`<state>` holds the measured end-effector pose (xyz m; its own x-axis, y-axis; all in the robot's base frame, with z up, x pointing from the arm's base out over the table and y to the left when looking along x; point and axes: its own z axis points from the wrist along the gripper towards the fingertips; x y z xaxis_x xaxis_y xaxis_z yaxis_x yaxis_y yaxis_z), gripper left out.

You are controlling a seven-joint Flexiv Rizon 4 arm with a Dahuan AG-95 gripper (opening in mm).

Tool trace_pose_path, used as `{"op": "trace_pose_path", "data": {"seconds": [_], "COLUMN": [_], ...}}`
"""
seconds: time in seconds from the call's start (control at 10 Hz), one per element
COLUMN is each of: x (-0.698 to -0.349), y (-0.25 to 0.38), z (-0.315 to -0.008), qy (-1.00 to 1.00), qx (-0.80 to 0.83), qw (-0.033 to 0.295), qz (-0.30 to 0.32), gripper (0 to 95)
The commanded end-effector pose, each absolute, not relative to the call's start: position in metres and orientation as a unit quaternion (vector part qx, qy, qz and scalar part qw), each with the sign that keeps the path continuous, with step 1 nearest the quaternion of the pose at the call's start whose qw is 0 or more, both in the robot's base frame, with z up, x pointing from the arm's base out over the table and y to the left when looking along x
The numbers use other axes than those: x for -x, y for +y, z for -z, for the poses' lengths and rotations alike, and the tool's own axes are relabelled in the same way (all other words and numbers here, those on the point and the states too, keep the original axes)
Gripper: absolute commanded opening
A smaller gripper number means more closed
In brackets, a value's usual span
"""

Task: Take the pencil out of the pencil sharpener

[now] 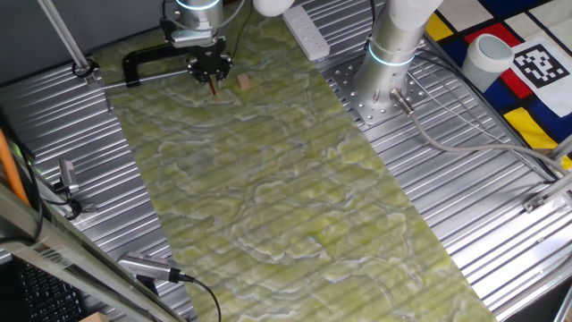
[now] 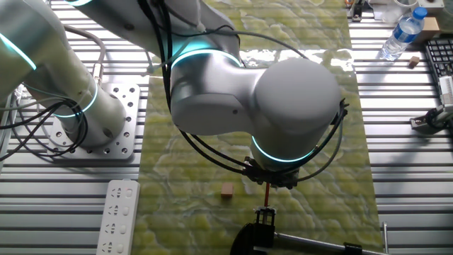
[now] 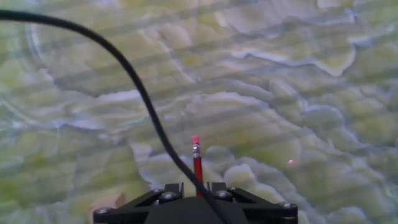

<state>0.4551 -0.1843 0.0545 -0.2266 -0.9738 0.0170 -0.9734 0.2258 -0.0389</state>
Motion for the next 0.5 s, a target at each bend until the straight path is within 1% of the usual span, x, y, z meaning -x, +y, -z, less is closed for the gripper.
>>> {"op": "trace_pose_path", "data": {"seconds": [0.1,0.2,0.5], "x": [-0.4557,-0.4557,-0.4558], "y": [-0.1837,-0.1837,-0.1812], "z": [-0.0532,-0.0532,-0.0527], "qy": [0.784,0.785,0.787], "qx": [0.62,0.618,0.616], "qw": [0.006,0.006,0.01], "qz": [0.022,0.022,0.026], "gripper": [19.0,0.0,0.0]}}
